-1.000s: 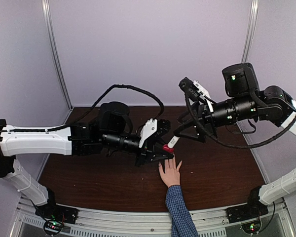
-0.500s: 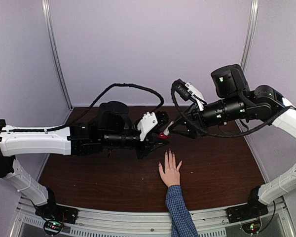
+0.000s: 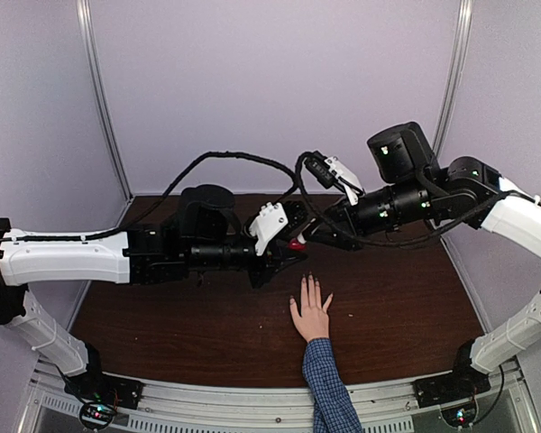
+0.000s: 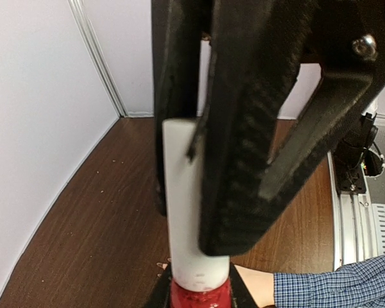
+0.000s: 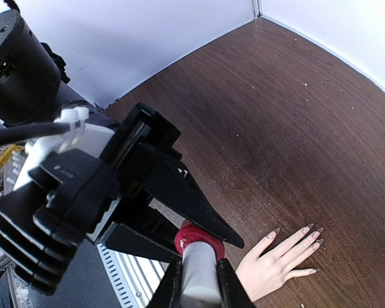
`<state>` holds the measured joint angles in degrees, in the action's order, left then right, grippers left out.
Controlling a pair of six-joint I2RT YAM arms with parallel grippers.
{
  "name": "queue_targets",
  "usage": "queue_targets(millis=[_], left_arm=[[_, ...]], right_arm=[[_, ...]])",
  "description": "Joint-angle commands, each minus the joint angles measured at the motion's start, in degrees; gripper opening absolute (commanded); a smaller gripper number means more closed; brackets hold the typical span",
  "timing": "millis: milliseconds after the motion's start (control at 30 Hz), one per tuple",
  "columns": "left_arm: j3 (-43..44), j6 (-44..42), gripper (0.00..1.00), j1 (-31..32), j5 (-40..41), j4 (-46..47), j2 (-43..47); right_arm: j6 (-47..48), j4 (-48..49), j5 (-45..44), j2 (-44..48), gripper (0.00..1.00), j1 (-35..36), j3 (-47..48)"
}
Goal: Paint the nails
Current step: Unscrew the nail polish bottle cap from the nail polish bottle.
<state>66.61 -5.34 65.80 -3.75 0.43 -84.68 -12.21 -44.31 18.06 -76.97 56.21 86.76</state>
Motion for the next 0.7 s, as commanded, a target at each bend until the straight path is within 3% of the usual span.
queue_targets(millis=[0,167,400,667], left_arm=[[-0.1,0.1,0.0,0.0,-1.2,3.4,0.3],[1.2,1.1,0.0,-0.6,-14.1,1.5,-0.6],[2.5,0.1,0.0,-1.0,-31.4,-2.3,-1.0],[4.9,0.0,0.0,-1.2,-43.9,-4.7,-2.6]], right_arm=[[1.7,1.7,1.7,0.3,0.11,-0.2,0.6],[5.0,2.7,4.4,1.8,0.0,-0.3,-0.1],[12.8,0.9,9.4,4.3,0.0,-0.2,-0.3],[20.0,-2.8,14.7,5.8,0.0,-0.1,0.5]])
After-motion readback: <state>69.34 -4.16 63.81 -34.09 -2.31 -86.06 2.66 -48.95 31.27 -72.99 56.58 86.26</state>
